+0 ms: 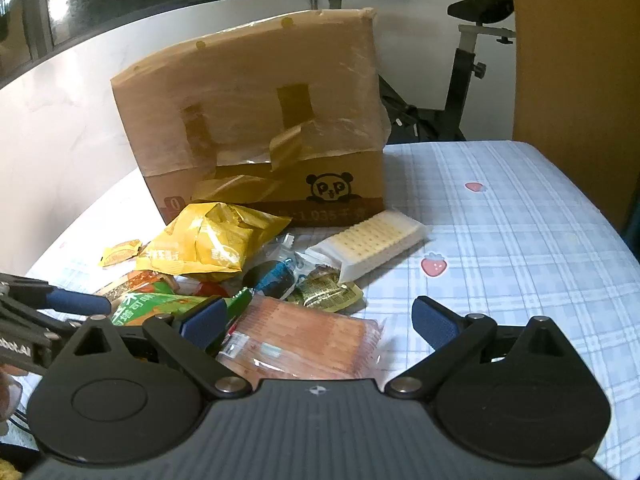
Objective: Organize snacks
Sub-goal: 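Grasp red-green corn snack bag with left tool while right tool grasps biscuit pack, then carry both held snacks up and over the box opening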
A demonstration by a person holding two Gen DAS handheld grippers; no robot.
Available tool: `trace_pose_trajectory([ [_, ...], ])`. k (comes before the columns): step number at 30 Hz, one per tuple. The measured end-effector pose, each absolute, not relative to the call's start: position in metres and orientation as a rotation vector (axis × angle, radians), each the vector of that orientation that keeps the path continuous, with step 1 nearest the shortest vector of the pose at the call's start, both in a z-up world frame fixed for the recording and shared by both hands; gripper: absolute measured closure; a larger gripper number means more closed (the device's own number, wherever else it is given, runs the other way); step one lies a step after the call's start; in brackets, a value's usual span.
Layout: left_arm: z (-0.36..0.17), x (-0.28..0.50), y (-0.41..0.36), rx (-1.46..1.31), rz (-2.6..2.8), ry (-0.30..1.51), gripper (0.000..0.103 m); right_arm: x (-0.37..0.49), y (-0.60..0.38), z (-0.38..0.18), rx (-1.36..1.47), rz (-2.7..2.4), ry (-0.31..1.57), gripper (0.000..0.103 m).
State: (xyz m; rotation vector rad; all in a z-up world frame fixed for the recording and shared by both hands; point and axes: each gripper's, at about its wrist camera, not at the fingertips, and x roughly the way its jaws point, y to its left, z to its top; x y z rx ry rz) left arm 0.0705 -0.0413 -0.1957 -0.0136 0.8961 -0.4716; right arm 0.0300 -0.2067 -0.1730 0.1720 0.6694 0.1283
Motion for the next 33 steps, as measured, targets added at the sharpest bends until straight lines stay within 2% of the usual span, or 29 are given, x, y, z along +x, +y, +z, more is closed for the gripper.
trace_pose_trajectory([
  [5,-0.204,0.078,-0.038,-0.046,-0.451,0.924,0.003,0.031,-0.207,-0.177,0.177,0.131,0.684,0.002],
  [15,-0.22,0.084,-0.027,-0.148,-0.467,0.997,0.001,0.032,-0.204,-0.185,0.191,0.141,0.706,0.002],
  [18,-0.223,0.084,-0.019,-0.203,-0.477,1.001,0.013,0.032,-0.203,-0.185,0.19,0.142,0.706,0.002],
  [22,-0.217,0.077,-0.014,-0.198,-0.473,0.961,0.02,0.032,-0.203,-0.184,0.191,0.144,0.707,0.002],
  [33,-0.194,0.064,-0.008,-0.194,-0.438,0.83,0.022,0.035,-0.198,-0.187,0.183,0.161,0.731,0.002],
])
